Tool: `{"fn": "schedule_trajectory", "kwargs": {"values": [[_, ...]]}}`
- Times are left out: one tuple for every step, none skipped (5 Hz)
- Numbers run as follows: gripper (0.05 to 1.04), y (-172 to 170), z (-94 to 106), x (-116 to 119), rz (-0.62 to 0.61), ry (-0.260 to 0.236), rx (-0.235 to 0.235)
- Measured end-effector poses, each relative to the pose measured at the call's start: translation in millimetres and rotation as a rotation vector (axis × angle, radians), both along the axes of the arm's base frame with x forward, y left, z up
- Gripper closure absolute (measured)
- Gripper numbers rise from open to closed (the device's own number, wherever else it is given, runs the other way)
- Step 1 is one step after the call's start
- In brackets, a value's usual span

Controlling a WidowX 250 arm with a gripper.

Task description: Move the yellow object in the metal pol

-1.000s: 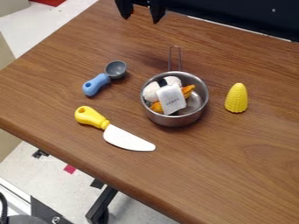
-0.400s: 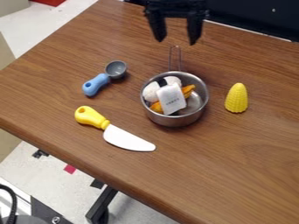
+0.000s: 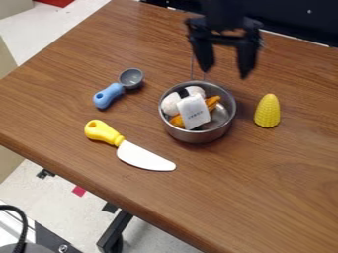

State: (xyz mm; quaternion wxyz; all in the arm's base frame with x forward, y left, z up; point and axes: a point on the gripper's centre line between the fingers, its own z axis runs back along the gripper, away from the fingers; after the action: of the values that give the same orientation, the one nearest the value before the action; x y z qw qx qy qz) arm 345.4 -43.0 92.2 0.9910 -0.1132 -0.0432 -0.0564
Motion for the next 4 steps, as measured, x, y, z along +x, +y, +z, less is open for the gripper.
{"fn": "schedule_trajectory", "kwargs": {"values": [[0.083,-26.5,-0.1,-2.2,-0.068,-0.017,-0.062],[0.083,-29.8,1.5,-2.0,-0.054,-0.047,-0.1],[0.083,-36.5,1.3,3.2,-0.023,-0.102,-0.023],[0.083,-45.7,-4.9,2.3,-0.035,-0.126,0.017]]}}
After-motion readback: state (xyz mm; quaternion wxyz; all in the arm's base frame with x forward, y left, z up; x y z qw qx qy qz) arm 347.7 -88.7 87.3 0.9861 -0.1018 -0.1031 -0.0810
